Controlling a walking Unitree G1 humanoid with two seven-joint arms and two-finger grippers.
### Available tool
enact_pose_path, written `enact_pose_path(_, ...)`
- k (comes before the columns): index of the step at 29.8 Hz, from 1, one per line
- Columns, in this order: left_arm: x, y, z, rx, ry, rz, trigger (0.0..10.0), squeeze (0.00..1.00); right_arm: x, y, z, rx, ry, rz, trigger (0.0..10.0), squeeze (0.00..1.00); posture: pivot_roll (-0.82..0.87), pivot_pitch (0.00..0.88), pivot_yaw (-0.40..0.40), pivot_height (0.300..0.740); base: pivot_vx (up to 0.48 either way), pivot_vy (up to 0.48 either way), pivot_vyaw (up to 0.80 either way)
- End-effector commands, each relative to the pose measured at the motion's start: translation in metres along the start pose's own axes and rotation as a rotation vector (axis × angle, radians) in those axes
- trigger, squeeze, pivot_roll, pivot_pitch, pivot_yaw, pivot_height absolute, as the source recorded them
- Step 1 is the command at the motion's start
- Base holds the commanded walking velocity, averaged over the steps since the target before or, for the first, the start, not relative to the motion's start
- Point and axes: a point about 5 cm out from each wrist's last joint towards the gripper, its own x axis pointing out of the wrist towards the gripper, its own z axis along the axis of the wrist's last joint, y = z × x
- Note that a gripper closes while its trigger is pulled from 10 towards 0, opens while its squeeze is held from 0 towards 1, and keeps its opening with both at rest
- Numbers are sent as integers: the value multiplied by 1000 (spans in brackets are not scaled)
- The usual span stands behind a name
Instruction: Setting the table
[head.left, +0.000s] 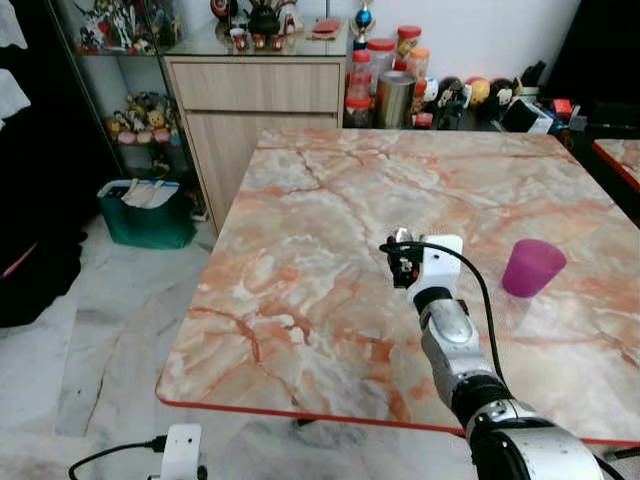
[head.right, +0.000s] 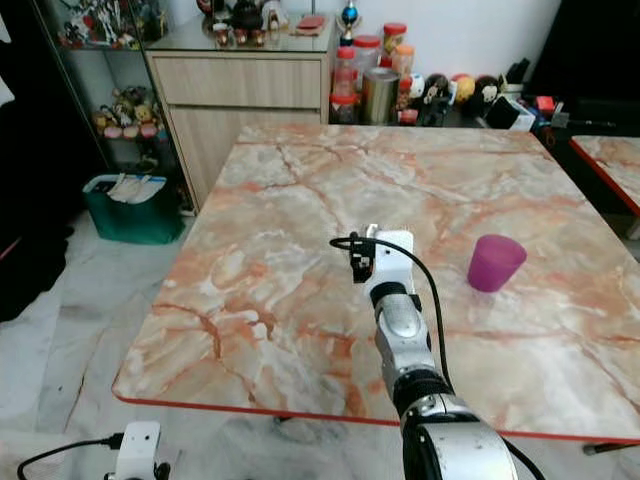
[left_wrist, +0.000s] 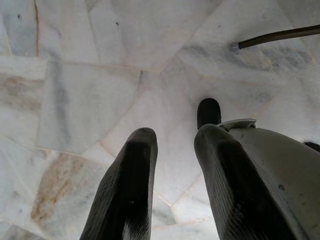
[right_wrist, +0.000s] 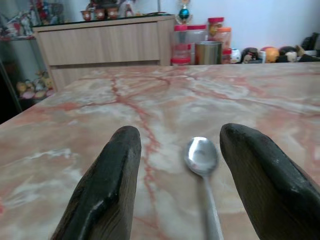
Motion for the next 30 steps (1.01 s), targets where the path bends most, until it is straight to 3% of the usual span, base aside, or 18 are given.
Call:
enact_pose_path(1, 1, 0, 2, 11, 4, 1, 10000, 0, 0, -2, 0, -4, 2, -10, 10000, 0, 40, 0, 13, 740, 0, 0, 0)
enact_pose_path(10, 0, -1, 2, 10, 4, -1, 10000, 0, 0, -2, 0, -16, -1, -11, 10000, 0, 38, 0, 13, 740, 0, 0, 555)
enact_pose_path(30, 1, 0, 2, 7, -1, -1, 10000, 0, -1, -3, 0, -14, -5, -16, 10000, 0, 39, 0, 15, 740, 49, 0, 65)
